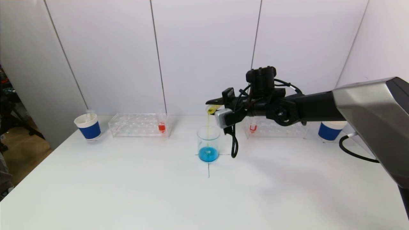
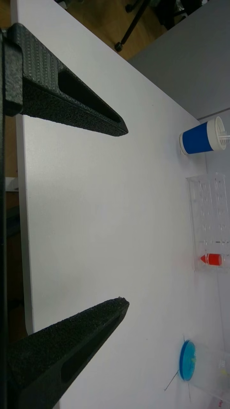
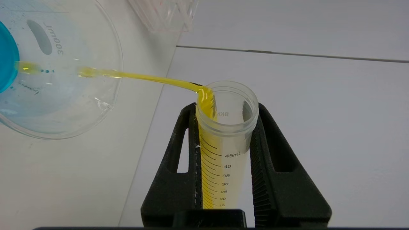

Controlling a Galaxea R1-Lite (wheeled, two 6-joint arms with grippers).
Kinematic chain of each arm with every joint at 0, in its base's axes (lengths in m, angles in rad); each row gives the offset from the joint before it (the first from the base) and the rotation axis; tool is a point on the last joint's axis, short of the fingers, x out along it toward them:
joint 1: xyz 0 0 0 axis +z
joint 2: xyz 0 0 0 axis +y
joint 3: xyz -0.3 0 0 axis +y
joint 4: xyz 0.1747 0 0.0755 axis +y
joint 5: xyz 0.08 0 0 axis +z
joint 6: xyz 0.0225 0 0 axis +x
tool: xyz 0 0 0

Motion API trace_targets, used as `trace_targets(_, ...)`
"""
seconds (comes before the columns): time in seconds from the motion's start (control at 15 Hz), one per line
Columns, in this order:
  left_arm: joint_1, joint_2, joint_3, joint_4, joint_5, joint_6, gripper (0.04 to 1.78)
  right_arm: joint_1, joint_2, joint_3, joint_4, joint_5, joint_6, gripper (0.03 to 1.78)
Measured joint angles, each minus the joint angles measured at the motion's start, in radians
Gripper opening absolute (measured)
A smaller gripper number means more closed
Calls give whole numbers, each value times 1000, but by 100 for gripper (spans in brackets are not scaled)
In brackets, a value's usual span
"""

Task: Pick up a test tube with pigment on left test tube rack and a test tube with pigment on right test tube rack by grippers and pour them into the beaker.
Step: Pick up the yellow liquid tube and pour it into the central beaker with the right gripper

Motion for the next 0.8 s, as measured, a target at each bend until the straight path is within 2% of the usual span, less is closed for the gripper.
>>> trace_targets(0.4, 0, 0, 0, 0, 0, -1, 176, 1, -3, 18, -24, 0, -5, 49)
trace_targets(0.8, 0, 0, 0, 0, 0, 0, 176, 1, -3, 28, -30, -5, -42, 49)
